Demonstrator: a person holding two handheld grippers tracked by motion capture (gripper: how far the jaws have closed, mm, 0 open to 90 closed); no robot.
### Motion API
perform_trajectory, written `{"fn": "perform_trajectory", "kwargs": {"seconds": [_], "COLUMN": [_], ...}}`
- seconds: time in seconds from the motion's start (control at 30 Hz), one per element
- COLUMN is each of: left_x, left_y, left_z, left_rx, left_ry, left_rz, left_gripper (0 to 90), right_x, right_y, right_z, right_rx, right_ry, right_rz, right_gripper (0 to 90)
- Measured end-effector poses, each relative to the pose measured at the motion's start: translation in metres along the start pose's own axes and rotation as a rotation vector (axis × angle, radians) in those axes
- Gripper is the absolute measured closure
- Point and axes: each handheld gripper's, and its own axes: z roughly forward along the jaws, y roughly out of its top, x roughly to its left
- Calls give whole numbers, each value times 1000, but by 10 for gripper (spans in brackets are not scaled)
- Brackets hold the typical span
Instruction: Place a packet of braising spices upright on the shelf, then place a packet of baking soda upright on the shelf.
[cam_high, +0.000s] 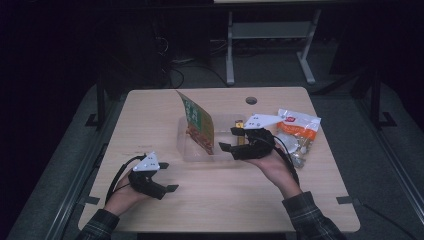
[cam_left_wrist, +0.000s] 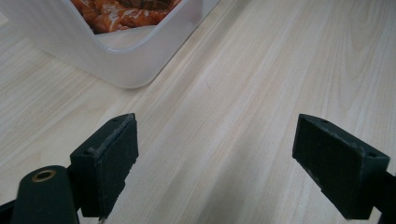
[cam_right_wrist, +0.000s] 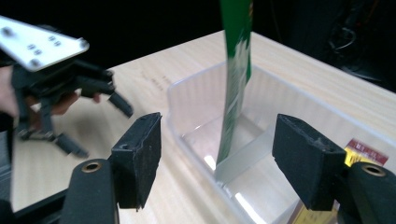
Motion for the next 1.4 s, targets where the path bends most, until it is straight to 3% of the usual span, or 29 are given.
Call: {"fn": "perform_trajectory", "kwargs": {"seconds": [0.4,0.57,0.83,1.0,1.03,1.2,1.23,1.27,1.4], "left_x": [-1,-1,-2,-1,-1,0,0,0,0], "left_y": [0,0,0,0,0,-1,-1,-1,-1], "left_z": [1,1,1,1,1,2,2,3,4], "left_rx": [0,-1,3,3,6,7,9,8,10], "left_ry": [-4,-3,1,1,1,0,1,1,-2], "left_rz": [0,-5,-1,-1,1,-4,1,1,-1], "left_gripper": [139,139,139,139,139,139,139,139,140], "right_x": [5,0,-11,-28,-38,-58,-70,-70,-92], "right_y": [-31,-52,-72,-81,-85,-90,-92,-92,-93], "right_z": [-16,-24,-44,-60,-65,-72,-75,-75,-75], "right_rx": [81,138,171,176,189,194,191,191,224], "right_ry": [34,14,-46,-106,-156,-193,-216,-216,-276], "right_rz": [-27,-15,-5,23,31,64,85,85,120], "right_gripper": [334,334,334,336,355,402,457,457,710]}}
